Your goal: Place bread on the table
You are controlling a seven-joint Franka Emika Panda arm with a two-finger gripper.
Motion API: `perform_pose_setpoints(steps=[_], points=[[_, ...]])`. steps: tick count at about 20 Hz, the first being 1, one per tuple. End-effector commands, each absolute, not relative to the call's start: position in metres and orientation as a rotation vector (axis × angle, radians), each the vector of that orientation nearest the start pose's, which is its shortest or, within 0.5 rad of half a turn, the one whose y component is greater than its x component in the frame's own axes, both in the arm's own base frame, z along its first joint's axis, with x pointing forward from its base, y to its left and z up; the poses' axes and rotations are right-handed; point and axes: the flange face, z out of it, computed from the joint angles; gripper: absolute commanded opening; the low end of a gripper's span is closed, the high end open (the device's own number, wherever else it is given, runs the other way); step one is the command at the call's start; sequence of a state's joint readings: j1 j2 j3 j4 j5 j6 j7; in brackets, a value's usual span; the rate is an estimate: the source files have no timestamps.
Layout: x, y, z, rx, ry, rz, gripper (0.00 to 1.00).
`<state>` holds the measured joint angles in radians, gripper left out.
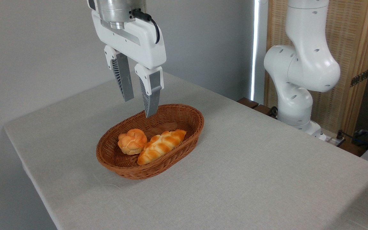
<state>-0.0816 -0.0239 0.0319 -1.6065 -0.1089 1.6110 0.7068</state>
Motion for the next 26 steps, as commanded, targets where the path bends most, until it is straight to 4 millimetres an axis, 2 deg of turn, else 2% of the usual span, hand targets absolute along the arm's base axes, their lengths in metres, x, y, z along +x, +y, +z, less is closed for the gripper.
perform_pose_setpoints(steps=[1, 10, 16, 21, 23, 25, 26], points=[[0.549, -0.03, 0.625, -3.002, 1.2, -0.059, 1.0], [0.548, -0.032, 0.623, -3.003, 1.205, -0.049, 1.0], [0.543, -0.043, 0.606, -2.995, 1.23, -0.056, 1.0], [0.529, -0.066, 0.587, -2.964, 1.284, -0.093, 1.0], [0.516, -0.071, 0.576, -2.959, 1.302, -0.075, 1.0], [0.51, -0.087, 0.564, -2.931, 1.331, -0.112, 1.0], [0.508, -0.096, 0.553, -2.917, 1.35, -0.124, 1.0]])
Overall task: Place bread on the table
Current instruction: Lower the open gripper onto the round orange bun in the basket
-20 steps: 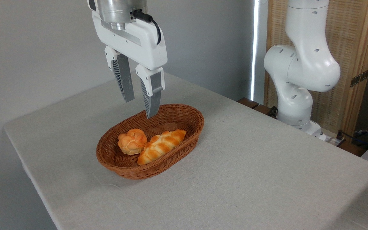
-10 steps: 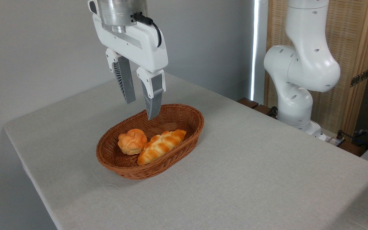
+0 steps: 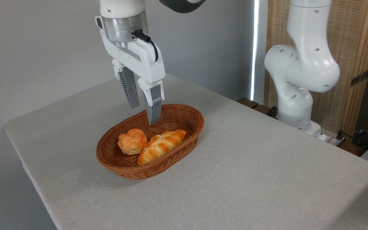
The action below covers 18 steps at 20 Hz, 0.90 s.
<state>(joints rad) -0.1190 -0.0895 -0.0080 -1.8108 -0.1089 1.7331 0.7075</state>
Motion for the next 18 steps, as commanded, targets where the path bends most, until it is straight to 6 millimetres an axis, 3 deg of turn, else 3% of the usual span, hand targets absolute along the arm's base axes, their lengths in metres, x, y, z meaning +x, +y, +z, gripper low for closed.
perform_pose_setpoints(steps=[1, 7, 11, 18], points=[[0.507, -0.107, 0.547, -2.901, 1.372, -0.14, 1.0], [0.501, -0.143, 0.515, -2.842, 1.457, -0.177, 1.0], [0.501, -0.161, 0.489, -2.797, 1.475, -0.299, 1.0], [0.503, -0.163, 0.468, -2.77, 1.515, -0.306, 1.0]])
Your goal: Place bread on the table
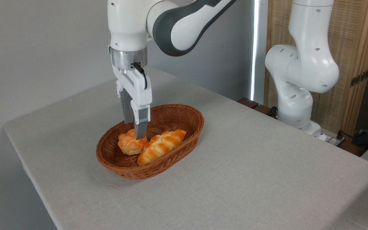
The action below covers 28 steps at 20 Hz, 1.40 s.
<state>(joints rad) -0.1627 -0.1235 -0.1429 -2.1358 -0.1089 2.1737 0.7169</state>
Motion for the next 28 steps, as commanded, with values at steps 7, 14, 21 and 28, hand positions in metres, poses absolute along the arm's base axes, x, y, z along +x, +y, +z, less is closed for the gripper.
perform_pose_setpoints(steps=[7, 14, 21, 28], points=[[0.505, -0.171, 0.444, -2.715, 1.595, -0.317, 1.0], [0.502, -0.176, 0.434, -2.698, 1.62, -0.29, 1.0], [0.502, -0.175, 0.43, -2.694, 1.615, -0.31, 0.84], [0.501, -0.175, 0.431, -2.693, 1.614, -0.312, 0.53]])
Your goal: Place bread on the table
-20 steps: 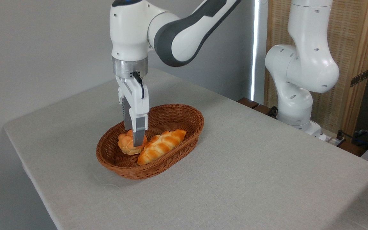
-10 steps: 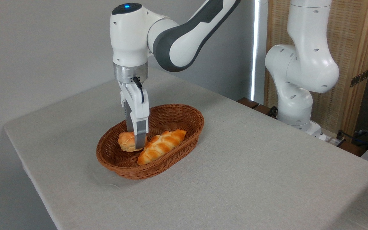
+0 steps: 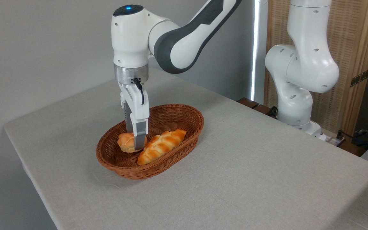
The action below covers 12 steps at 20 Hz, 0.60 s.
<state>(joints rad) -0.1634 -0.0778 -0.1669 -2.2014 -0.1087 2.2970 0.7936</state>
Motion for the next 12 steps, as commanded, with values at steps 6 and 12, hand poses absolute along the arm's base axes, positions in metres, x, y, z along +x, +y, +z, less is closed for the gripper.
perform_pose_setpoints(steps=[6, 12], points=[[0.5012, -0.1753, 0.4305, -2.694, 1.615, -0.31, 0.53], [0.5017, -0.1747, 0.432, -2.697, 1.609, -0.315, 0.48]])
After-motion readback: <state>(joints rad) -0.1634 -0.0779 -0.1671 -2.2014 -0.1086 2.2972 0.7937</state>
